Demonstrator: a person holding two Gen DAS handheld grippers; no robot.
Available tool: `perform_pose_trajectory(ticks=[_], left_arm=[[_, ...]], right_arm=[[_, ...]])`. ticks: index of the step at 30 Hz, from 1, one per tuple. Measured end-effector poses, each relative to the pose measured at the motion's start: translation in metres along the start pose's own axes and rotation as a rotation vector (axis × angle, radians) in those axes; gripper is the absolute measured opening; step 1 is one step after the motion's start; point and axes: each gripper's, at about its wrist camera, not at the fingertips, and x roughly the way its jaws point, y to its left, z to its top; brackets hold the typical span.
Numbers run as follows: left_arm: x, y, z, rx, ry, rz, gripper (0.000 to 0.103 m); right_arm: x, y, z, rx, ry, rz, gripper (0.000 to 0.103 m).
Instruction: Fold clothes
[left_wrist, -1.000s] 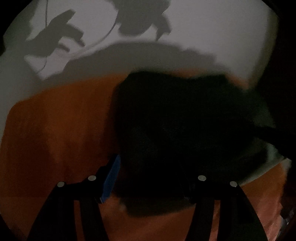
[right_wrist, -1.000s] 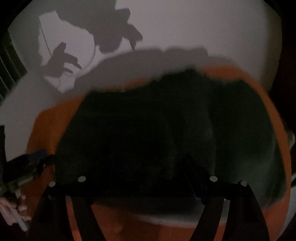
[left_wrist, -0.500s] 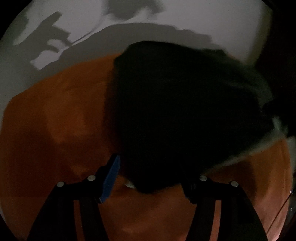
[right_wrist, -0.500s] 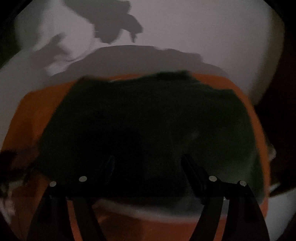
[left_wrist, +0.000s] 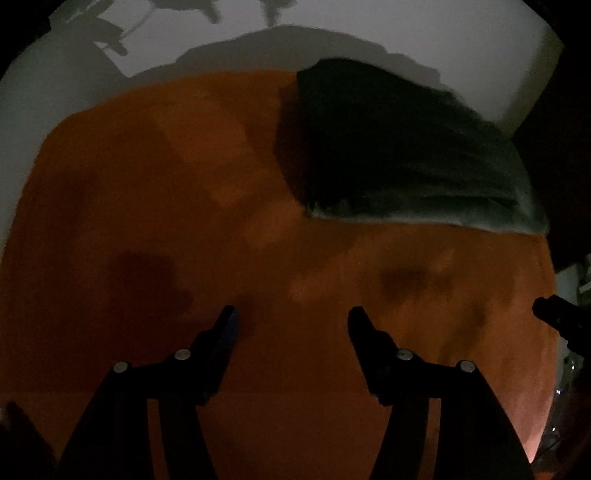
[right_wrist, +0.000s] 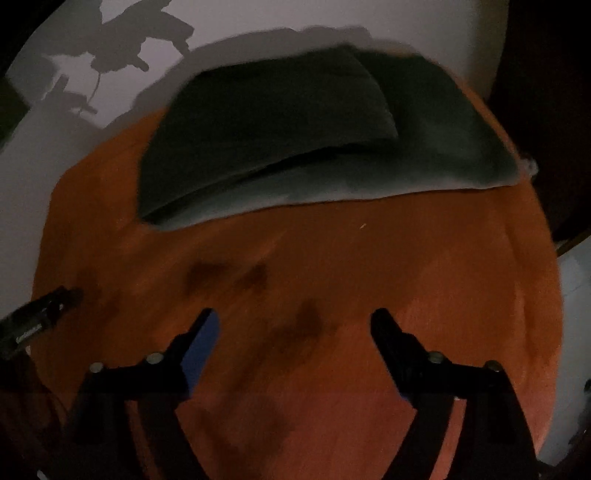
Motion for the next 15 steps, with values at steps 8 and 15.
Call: perform_pose_trajectory(ticks=[8,15], left_arm=[[-0.082,0.031,-0.021,-0.047,-0.028,-0.067,0.065],[-0.186,0.040,-0.057,-0.095,-0.126,-0.059,0.066]], right_arm=[[-0.088,0.086,-0.031,-0.037,0.021,-0.007,0.085],[-0.172,0.138,-0.068,-0.050,0.014,-0.010,0.087]])
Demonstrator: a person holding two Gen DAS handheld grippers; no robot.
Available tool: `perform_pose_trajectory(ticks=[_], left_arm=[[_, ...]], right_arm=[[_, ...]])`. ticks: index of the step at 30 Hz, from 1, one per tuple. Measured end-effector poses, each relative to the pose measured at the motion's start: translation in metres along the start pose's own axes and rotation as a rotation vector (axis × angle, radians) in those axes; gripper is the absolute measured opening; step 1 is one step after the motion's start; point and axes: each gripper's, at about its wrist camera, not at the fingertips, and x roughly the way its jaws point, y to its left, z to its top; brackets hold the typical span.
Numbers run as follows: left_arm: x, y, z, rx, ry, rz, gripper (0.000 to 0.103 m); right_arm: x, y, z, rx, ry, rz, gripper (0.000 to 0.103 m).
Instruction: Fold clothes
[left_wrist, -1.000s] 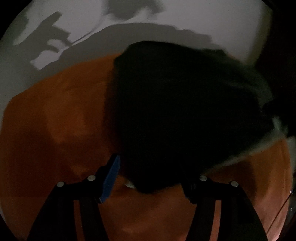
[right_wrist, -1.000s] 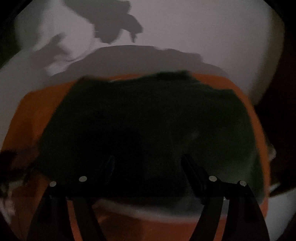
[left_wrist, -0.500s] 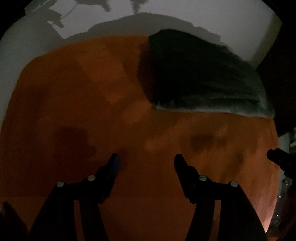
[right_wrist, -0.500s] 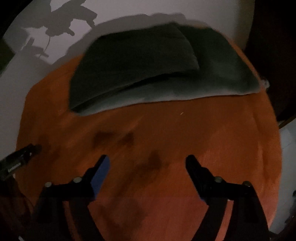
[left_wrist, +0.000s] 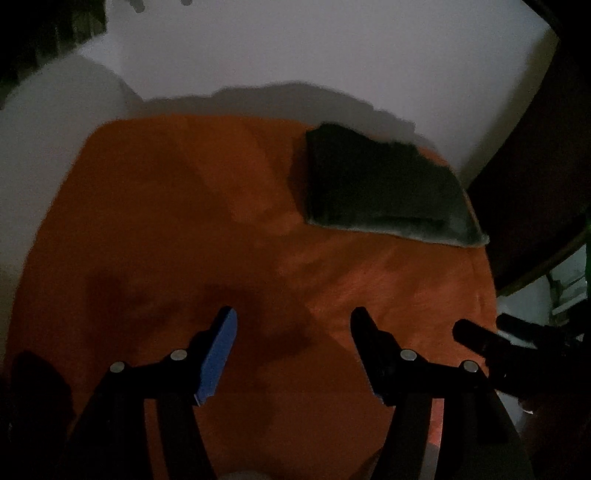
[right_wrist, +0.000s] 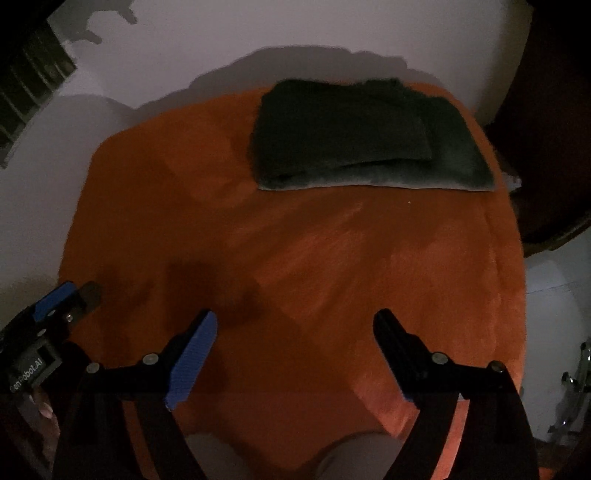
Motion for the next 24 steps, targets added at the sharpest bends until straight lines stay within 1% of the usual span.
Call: perform_pose_trajectory(ticks=[3,5,6,8,10,12,16,19,21,24], left_arm=[[-0.050,-0.008,-0.024,0.011,-0.021,0.012,0.066],[-0.086,-0.017,-0.044,0.023,-0.032,0.037,0.068],[-0.107,-0.022,-0.057,0.028,-0.052,0.049,0.071],[-0.132,-0.030,-0.077,0.036,-0.084,0.066,0.078],[-0.149,-0.040,-0.094,0.052,-0.098,0.073,0.078],[-0.162,-0.052,-0.108,0.073,-0.103,0.077,0.078],[-0.170,-0.072,-0.118,0.081,-0.110,0.080,0.078],[-0.159,-0.084,-0.116,0.071,-0.086,0.095,0.078],[-0.150,-0.090,-0.115,0.061,-0.100,0.078,0.078],[-0.129,-0.097,-0.114,0.060,-0.118,0.114,0.078]], right_arm=[[-0.052,0.006,-0.035,0.030,-0.041,0.052,0.089],[-0.087,0.003,-0.058,0.061,-0.063,0.098,0.093],[-0.106,0.003,-0.070,0.067,-0.087,0.118,0.095],[-0.142,0.007,-0.093,0.036,-0.142,0.135,0.098],[-0.166,0.011,-0.111,-0.030,-0.181,0.139,0.099],[-0.181,0.007,-0.125,-0.053,-0.213,0.130,0.099],[-0.189,-0.020,-0.140,-0.003,-0.238,0.146,0.103],[-0.176,-0.044,-0.138,0.057,-0.217,0.126,0.103],[-0.165,-0.056,-0.133,0.087,-0.217,0.137,0.103],[-0.152,-0.060,-0.132,0.065,-0.214,0.142,0.103]])
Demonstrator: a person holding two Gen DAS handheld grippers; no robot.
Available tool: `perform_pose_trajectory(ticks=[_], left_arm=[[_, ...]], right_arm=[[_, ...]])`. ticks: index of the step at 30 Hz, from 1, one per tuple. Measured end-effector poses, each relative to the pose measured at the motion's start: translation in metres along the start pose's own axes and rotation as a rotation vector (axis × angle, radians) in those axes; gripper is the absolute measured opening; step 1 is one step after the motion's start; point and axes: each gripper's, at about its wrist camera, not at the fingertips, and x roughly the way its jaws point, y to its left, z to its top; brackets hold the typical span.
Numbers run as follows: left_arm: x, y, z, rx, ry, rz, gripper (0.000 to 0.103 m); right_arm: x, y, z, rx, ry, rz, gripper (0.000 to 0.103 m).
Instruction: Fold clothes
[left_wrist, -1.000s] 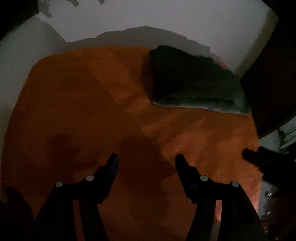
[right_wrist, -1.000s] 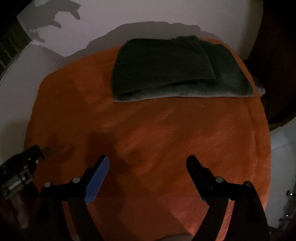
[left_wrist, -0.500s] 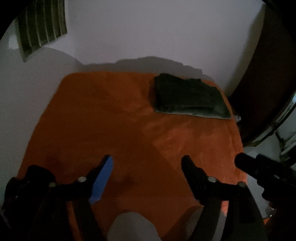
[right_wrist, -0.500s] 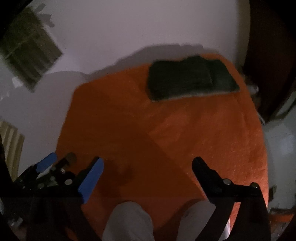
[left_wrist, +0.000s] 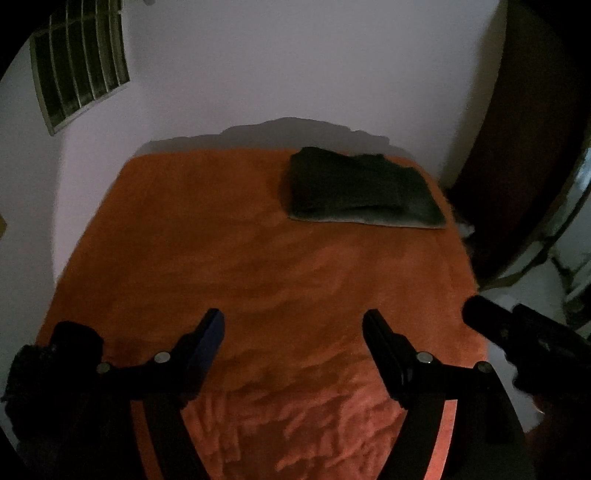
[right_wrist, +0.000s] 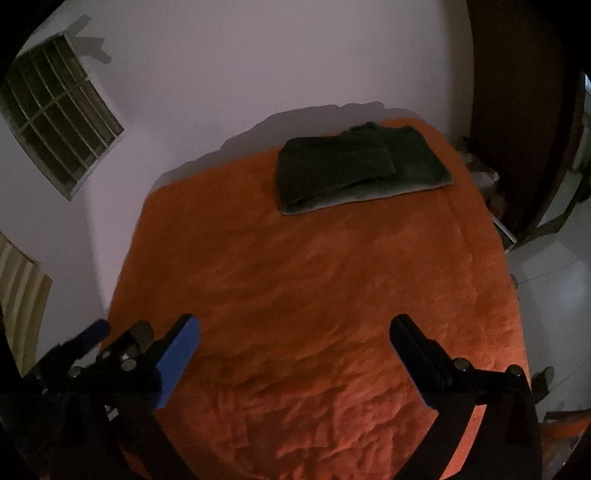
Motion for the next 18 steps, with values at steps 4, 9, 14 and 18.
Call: perform_pose_trajectory(ticks=[4,9,14,18], left_arm=[[0.034,-0.006,-0.010,0.010,-0.041,-0.007,0.078],[0.055,0.014,-0.073,-0.059,-0.049,-0.014,0.078],[0.055,0.044,-0.161,-0.006,0.030,-0.018,0.078],[0.053,0.054,-0.199,0.070,-0.045,0.061,0.078]], right_arm=[[0.018,-0.007,-0.013,-0.068,-0.059,0.038,0.103],[0.033,-0.011,-0.063,-0.068,-0.161,-0.037,0.103],[0.050,-0.006,-0.154,-0.092,-0.079,0.030,0.103],[0.079,0.003,-0.170,-0.122,-0.019,-0.013,0.103]])
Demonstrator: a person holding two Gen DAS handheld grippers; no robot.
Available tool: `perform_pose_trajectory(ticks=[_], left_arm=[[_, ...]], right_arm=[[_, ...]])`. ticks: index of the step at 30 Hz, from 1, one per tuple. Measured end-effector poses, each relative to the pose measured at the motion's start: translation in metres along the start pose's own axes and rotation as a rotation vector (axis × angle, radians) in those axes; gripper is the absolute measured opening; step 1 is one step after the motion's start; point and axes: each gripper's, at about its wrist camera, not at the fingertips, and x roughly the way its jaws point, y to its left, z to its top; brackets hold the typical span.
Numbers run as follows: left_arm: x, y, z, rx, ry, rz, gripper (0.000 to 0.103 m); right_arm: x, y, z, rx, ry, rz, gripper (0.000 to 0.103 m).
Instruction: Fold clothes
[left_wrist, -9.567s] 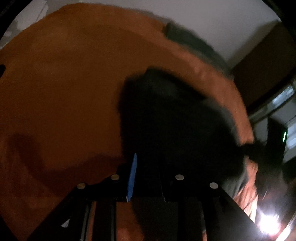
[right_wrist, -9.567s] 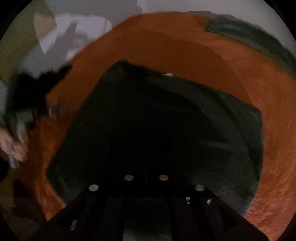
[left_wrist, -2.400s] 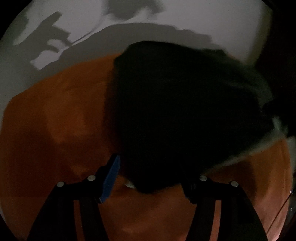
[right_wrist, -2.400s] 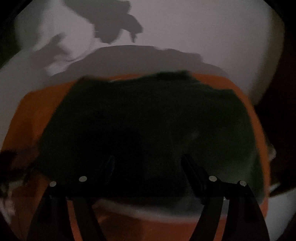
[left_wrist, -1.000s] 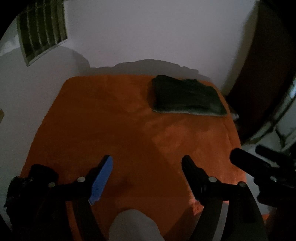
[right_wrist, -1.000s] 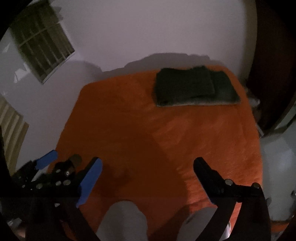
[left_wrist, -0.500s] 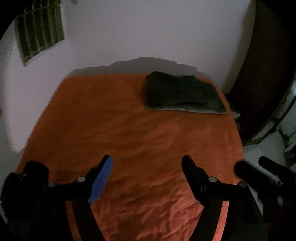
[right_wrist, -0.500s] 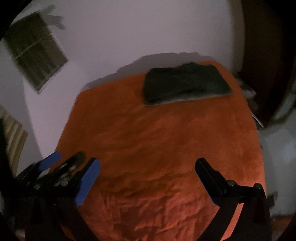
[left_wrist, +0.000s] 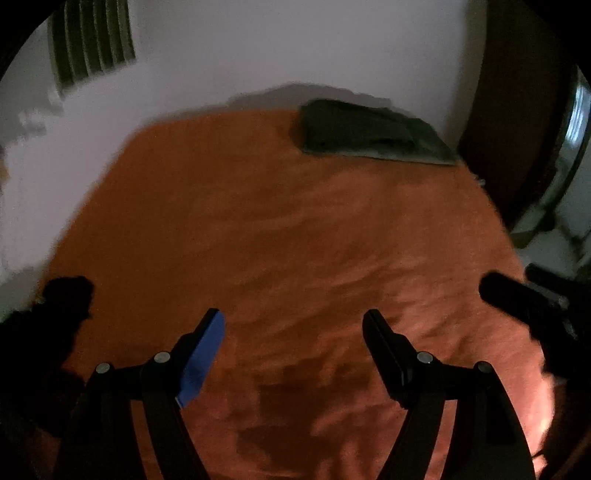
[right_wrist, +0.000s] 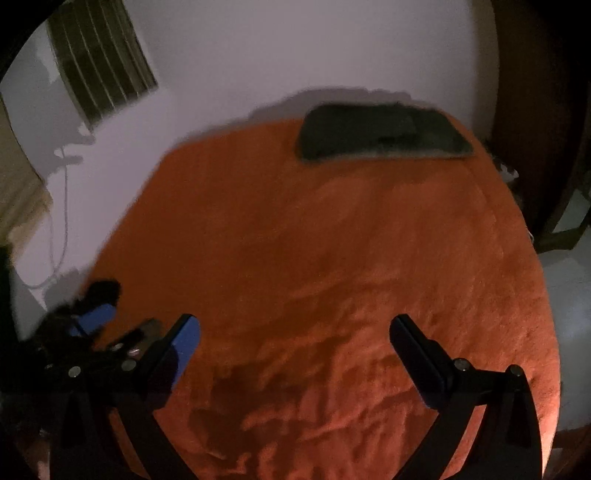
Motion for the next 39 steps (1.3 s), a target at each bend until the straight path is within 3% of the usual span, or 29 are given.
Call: perform_pose_trajectory(ticks=[3,6,11,16,22,39], left_arm=[[0.016,0.005,-0.009,0.000,-0.007,0.038,0.078],[0.034,0.012,-0.005,-0.046,0.033,-0.022,0.078],[0.037,0.021,0.001,-0.081,0.000,-0.024,0.078],[0.034,0.025,0.013,-0.107,-0.038,-0.011,0.078],[0.040,0.023,0.012,-0.088,-0.021,-0.016,0.078],[0.041,0.030,0.011,-0.101,0.006,-0.022,0.078]], right_arm=[[0.020,0.004,-0.003,0.002,0.026,-0.022,0.103],[0.026,0.010,-0.003,-0.010,-0.010,-0.015,0.103],[0.034,0.028,-0.013,-0.105,-0.062,-0.039,0.103],[0.047,0.041,-0.016,-0.171,-0.050,-0.004,0.103],[0.064,0.048,-0.012,-0.210,0.003,0.020,0.103],[0.067,0.048,-0.010,-0.227,0.030,-0.037,0.103]])
